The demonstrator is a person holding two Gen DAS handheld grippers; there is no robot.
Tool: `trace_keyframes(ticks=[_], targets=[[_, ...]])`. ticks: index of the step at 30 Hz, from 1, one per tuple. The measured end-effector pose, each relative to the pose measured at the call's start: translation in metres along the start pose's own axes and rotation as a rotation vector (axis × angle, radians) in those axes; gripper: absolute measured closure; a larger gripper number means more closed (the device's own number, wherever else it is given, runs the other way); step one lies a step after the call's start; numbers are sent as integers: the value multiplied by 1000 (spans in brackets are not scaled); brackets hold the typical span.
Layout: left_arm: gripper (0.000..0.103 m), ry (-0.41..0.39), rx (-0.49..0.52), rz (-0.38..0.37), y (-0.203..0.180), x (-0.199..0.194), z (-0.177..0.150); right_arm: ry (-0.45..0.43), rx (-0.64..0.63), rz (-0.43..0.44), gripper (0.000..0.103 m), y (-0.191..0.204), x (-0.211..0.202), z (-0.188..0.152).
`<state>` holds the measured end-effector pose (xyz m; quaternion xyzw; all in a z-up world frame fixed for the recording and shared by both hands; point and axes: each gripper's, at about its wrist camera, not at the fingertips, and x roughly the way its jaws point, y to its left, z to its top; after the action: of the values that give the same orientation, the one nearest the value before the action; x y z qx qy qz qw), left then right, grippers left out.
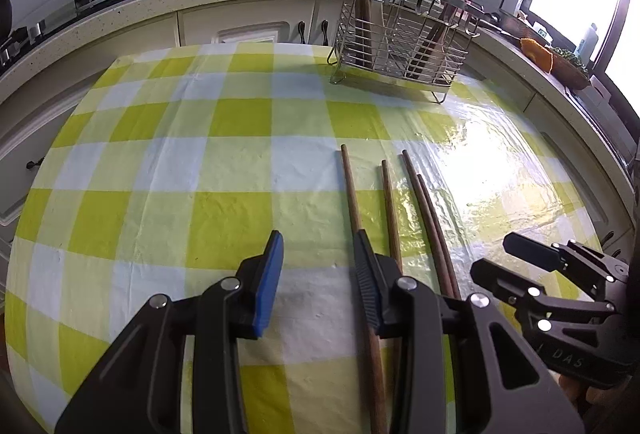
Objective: Organize utensils
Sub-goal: 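Close the left tool on a chopstick while the right tool grasps another chopstick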
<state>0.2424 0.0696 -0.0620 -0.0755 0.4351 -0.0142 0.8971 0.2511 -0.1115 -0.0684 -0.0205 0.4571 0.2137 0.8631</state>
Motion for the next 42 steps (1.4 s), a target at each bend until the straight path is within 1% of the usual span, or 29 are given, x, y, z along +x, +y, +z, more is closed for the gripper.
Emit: trace_keyframes(ticks=[7,10,12,14,15,22,28,31,34,36,37,38,39,40,42], targets=[[68,1,6,-12,-3,0,1,24,-11,-9,50,5,10,-2],[68,2,10,-13,-5,1,0,20,-26,-24,50,7,11,-2],[68,4,12,-14,-6,2,0,21,-32,-27,48,8,12,-3],[68,6,18,-7,-7,4,0,19,-43,-48,43,9,12,-3],[68,6,24,-3,-8,5,0,19,-45,-52,43,10,12,-3],[68,4,24,-1,-10,4,-1,10,-81,-131,42,13,13,-4],[68,11,50,7,-14,6,-3,14,-74,-135,42,6,13,-7],[68,22,74,-7,-20,8,-5,14,-75,-138,43,3,12,-8],[68,33,99,-7,-27,13,-6,13,-75,-132,49,0,10,-8],[73,41,120,7,-31,17,-5,12,-74,-131,57,-3,9,-8],[74,45,128,10,-33,19,-5,14,-78,-129,58,-3,8,-8],[78,51,134,11,-34,21,-5,14,-81,-125,63,-4,7,-8],[81,56,140,13,-35,23,-5,15,-80,-121,65,-5,7,-8],[82,60,149,17,-37,25,-5,15,-75,-116,66,-7,6,-8],[89,72,162,19,-39,29,-5,14,-72,-112,72,-10,5,-9]])
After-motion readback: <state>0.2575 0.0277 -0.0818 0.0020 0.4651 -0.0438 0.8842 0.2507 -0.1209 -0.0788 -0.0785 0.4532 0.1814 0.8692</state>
